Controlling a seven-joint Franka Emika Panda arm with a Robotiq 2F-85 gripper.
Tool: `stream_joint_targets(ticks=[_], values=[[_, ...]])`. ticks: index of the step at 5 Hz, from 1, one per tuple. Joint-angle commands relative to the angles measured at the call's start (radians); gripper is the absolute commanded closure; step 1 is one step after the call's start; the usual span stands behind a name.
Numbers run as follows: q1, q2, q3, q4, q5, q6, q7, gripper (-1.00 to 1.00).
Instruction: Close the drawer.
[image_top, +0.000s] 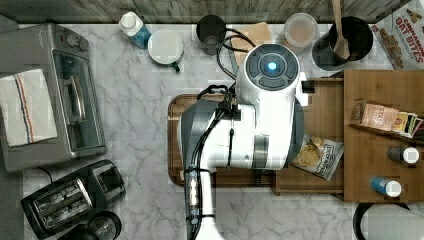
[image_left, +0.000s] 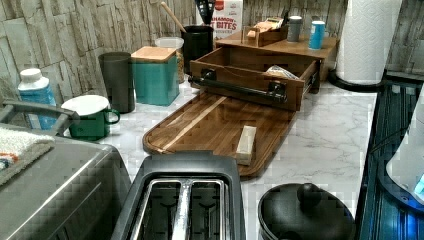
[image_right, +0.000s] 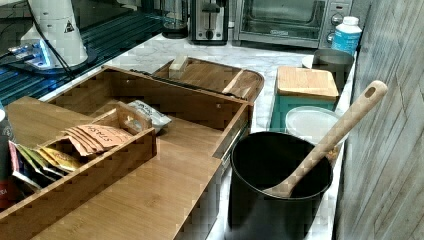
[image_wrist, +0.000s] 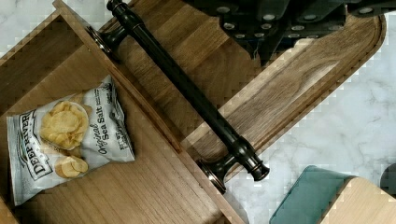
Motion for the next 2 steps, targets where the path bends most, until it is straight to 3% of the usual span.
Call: stream_joint_targets(ticks=[1, 2], values=[[-0.006, 0.000, -0.006, -0.008, -0.006, 0.000, 0.000, 1.00], [0.006, 0.000, 0.010, -0.074, -0.005, 0.079, -0.116, 1.00]])
